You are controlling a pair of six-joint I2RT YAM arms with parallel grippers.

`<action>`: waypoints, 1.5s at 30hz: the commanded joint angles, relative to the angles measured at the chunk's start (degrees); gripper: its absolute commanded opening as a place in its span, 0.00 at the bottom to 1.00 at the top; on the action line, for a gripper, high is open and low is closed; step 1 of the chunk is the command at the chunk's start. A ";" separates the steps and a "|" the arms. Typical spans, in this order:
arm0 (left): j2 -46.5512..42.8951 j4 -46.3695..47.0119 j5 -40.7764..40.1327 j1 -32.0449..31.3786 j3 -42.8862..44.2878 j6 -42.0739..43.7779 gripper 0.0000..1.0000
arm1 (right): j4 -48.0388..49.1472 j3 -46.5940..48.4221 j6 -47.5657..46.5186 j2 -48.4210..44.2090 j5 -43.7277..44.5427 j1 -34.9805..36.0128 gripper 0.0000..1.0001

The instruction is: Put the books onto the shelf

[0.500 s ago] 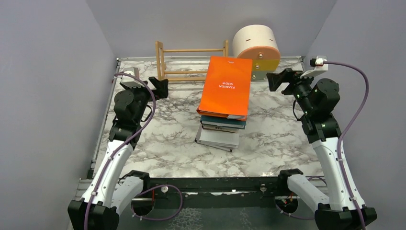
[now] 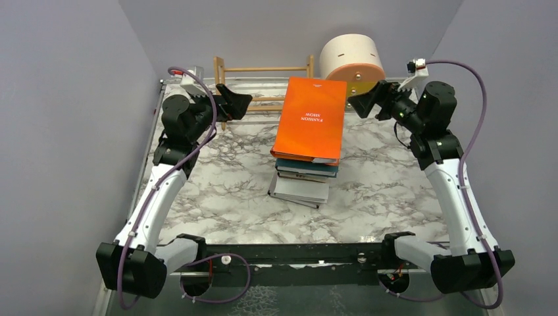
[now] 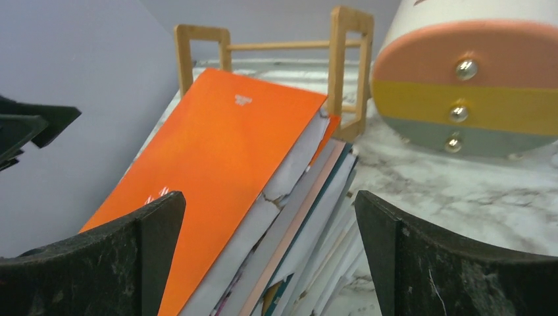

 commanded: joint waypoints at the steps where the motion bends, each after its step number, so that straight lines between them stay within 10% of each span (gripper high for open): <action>1: 2.31 -1.06 6.70 -1.96 2.79 -3.20 0.88 | -2.10 -1.29 3.60 0.28 -8.86 -0.22 0.99; 19: 7.11 -4.40 3.15 -16.49 5.05 -1.71 0.88 | -1.71 -5.70 5.74 -1.51 -17.38 0.85 0.91; 45: 11.57 -6.28 8.18 -17.56 7.79 0.72 0.89 | 1.65 -4.68 6.33 3.21 -9.36 14.54 0.91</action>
